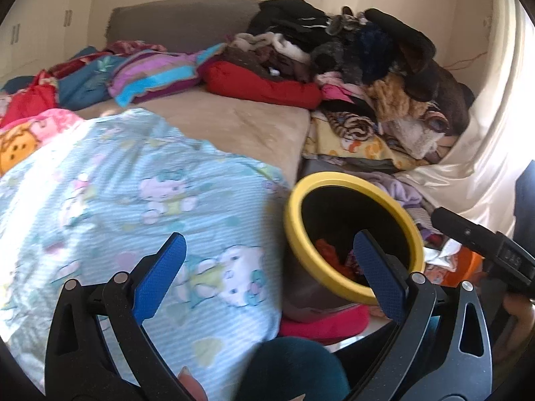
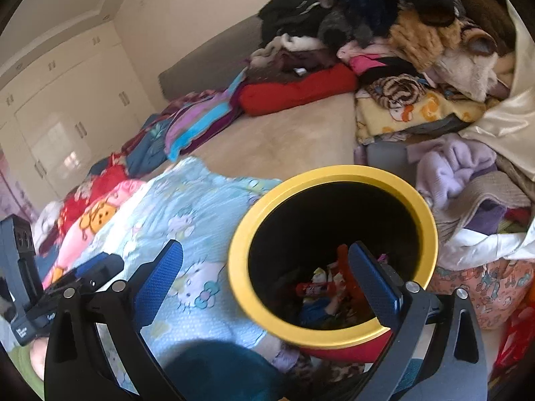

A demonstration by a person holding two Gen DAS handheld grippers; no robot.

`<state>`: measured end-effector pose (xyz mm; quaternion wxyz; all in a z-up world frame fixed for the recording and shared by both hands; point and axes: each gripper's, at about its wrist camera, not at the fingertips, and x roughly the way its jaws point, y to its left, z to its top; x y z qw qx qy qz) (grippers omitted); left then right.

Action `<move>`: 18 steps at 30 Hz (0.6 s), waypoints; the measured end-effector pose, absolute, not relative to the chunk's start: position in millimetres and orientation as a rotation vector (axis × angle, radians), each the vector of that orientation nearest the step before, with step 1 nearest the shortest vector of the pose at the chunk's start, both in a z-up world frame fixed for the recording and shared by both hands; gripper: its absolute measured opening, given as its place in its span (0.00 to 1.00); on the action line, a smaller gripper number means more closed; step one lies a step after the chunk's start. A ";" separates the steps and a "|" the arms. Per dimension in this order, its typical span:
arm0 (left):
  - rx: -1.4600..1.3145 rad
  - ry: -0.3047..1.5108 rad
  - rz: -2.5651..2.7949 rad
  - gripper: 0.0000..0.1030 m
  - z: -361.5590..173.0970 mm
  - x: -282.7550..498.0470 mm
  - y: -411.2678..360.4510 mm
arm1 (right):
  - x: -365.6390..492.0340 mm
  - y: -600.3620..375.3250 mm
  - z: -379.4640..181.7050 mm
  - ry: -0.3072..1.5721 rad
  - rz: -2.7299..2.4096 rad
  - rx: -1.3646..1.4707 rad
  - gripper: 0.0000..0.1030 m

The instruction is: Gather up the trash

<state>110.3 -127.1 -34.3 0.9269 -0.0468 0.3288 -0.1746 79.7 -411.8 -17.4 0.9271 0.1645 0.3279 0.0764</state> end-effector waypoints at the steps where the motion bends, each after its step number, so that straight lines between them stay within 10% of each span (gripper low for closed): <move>1: -0.097 0.668 -0.349 0.89 -34.7 108.3 -122.9 | 76.5 -406.1 -16.2 0.660 0.153 0.327 0.94; 18: -0.050 0.480 -0.221 0.90 -23.1 60.5 -88.2 | -0.3 -353.8 -12.5 0.252 -0.004 0.096 0.94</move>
